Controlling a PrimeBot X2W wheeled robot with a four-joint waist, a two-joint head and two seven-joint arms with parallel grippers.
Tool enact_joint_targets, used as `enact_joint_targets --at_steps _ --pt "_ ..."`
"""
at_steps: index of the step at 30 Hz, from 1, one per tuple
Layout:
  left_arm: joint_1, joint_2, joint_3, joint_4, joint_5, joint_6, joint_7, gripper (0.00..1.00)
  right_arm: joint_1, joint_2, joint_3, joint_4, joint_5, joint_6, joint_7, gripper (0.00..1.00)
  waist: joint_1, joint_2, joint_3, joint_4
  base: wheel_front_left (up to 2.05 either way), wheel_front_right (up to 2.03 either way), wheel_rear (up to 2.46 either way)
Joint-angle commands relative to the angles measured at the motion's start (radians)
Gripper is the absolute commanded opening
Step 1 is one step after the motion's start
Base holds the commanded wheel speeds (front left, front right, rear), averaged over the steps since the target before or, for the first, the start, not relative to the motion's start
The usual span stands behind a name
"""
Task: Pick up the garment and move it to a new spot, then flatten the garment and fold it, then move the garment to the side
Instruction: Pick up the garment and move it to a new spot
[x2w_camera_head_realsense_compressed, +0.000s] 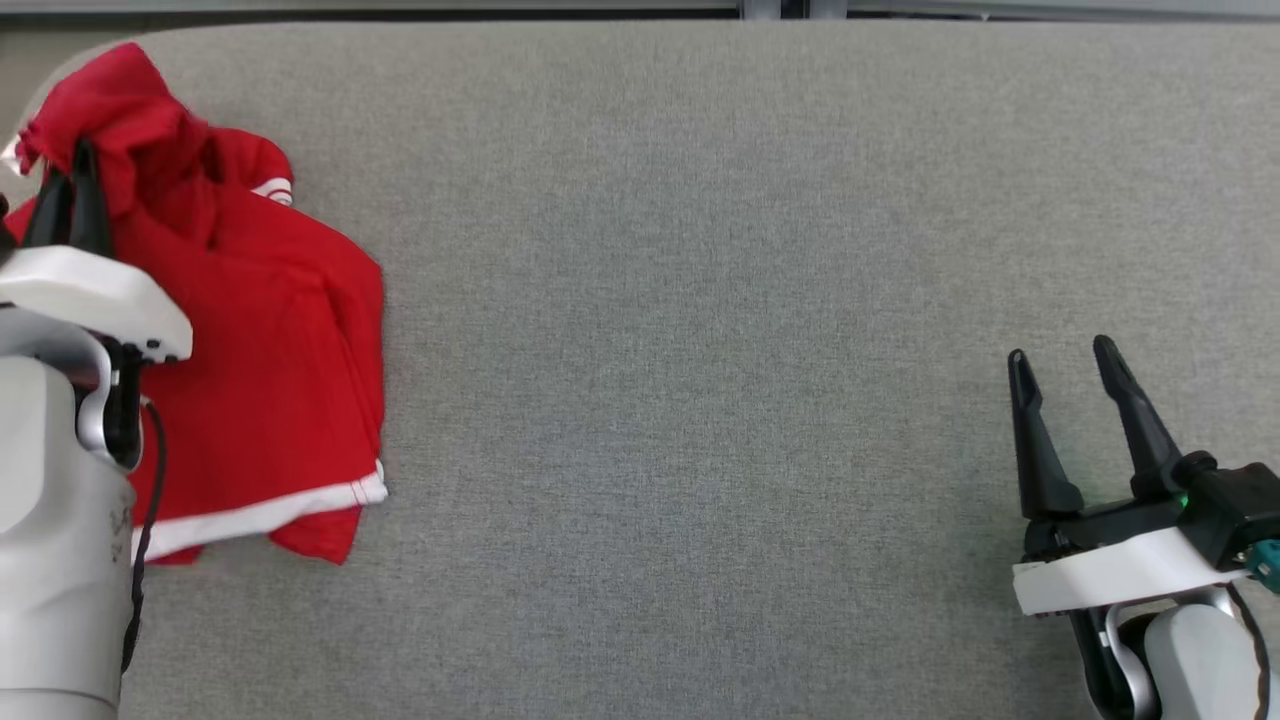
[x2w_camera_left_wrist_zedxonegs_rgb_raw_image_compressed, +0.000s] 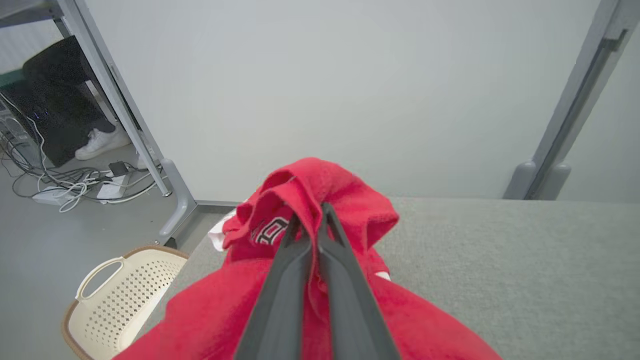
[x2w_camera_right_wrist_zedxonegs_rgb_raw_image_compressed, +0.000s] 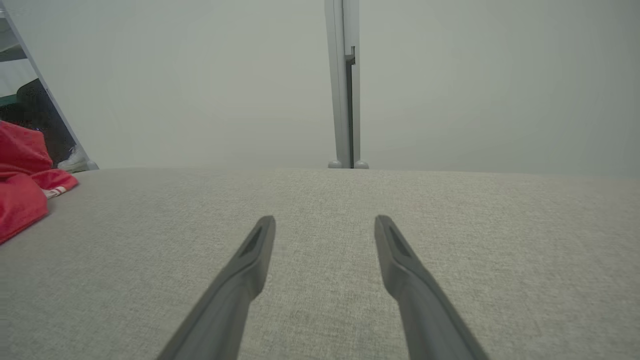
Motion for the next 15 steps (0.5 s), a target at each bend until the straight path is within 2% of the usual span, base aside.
enact_joint_targets --at_steps 1,7,15 --pt "-0.019 -0.008 -0.001 -0.025 -0.004 -0.002 -0.017 0.00 0.006 0.006 0.000 0.003 -0.001 0.000 -0.003 1.00 0.0000 0.0000 -0.029 0.002 0.00 0.00 0.00" --pt "0.008 -0.034 -0.022 -0.188 -0.009 -0.014 -0.040 0.00 0.020 0.037 0.004 0.020 0.005 0.000 -0.003 1.00 0.0000 0.0000 -0.102 -0.004 0.00 0.00 0.00" --pt "0.071 -0.064 -0.103 -0.508 0.012 -0.019 0.077 0.00 0.037 0.078 0.001 0.032 0.010 0.000 -0.003 1.00 0.0000 0.0000 -0.178 -0.041 0.00 0.00 0.00"
